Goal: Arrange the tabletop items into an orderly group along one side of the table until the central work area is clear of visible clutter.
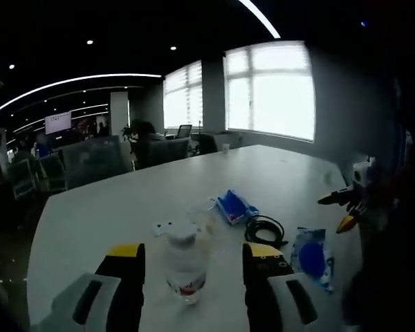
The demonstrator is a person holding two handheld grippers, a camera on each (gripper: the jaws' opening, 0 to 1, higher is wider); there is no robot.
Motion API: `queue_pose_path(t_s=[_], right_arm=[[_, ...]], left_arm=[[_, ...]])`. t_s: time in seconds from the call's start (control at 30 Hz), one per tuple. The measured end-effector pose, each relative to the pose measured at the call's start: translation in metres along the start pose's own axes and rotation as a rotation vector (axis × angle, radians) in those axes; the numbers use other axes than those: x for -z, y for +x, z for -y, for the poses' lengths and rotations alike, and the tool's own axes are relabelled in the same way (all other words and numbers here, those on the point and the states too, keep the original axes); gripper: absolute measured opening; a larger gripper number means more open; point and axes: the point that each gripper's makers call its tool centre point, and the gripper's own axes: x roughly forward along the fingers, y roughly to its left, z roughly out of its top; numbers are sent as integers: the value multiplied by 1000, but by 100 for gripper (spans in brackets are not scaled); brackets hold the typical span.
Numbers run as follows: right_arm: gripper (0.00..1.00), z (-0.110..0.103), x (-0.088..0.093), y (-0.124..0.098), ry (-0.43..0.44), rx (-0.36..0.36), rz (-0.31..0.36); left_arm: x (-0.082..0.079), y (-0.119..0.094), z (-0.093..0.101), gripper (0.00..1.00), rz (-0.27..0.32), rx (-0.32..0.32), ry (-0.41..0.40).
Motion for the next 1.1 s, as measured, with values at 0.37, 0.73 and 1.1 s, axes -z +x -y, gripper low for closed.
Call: queue_pose_path(t_s=[0.37,0.73,1.1], right_arm=[[100,9,-22,-4,-15,-11,59],[100,22,-41,-8,-32,6,99],[100,34,-46,-15,-15,32,110]], left_arm=[[19,-19,39,95,9,-59,-140],[35,-32,53,100,8,-138,-127],[27,-33,65,100,50,-149,-160]])
